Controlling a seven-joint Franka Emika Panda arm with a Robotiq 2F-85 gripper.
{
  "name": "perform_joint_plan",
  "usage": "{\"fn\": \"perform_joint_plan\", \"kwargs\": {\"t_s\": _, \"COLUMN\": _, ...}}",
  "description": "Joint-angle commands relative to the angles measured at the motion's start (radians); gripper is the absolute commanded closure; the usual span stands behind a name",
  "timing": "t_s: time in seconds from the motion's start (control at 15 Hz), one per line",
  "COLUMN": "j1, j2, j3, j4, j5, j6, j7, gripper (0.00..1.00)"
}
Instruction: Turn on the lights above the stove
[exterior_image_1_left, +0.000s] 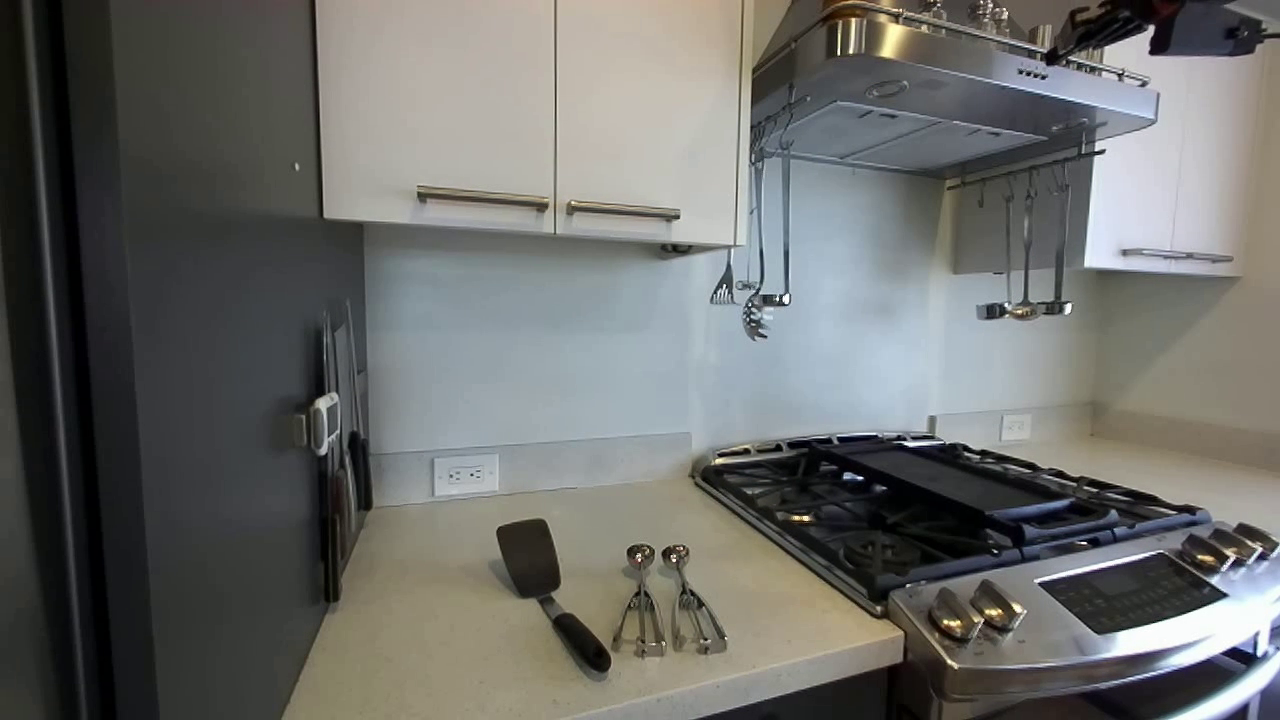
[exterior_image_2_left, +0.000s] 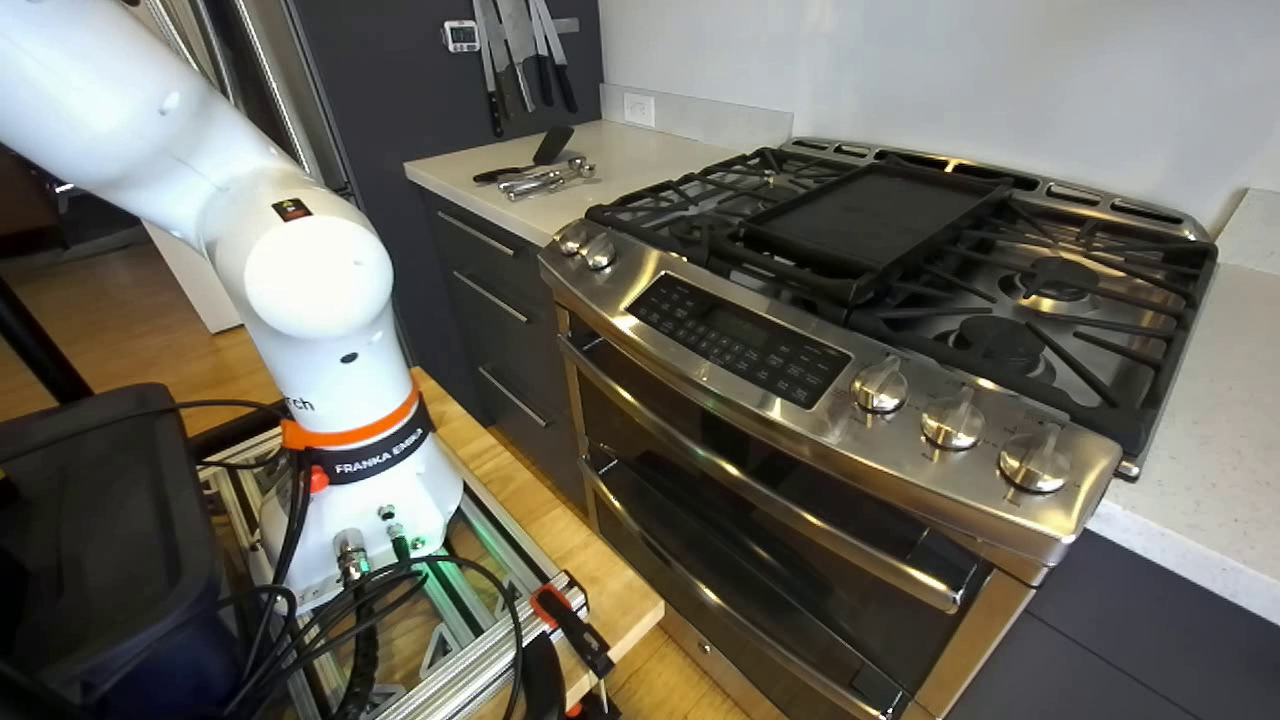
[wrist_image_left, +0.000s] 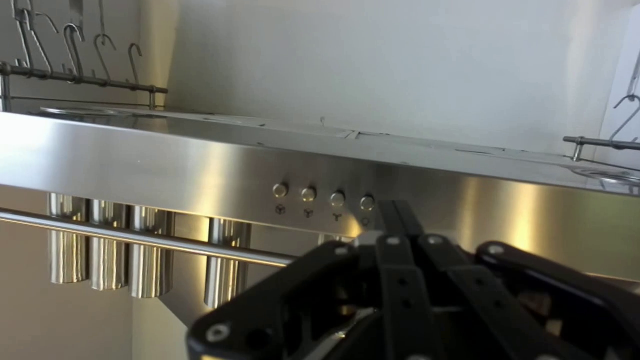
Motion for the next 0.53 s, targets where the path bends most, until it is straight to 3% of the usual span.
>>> {"fn": "perform_joint_plan", "kwargs": {"t_s": 0.0, "j1": -0.037, "j2": 0.043, "j3": 0.022, "j4": 0.021, "j5": -0.025, "j6": 0.045, "j7": 0.05, "gripper": 1.0}}
{"fn": "perform_joint_plan", "kwargs": {"t_s": 0.47, "j1": -0.078, "j2": 0.079, "j3": 0.042, "j4": 0.043, "j5": -0.059, "j6": 0.043, "j7": 0.093, "gripper": 1.0}}
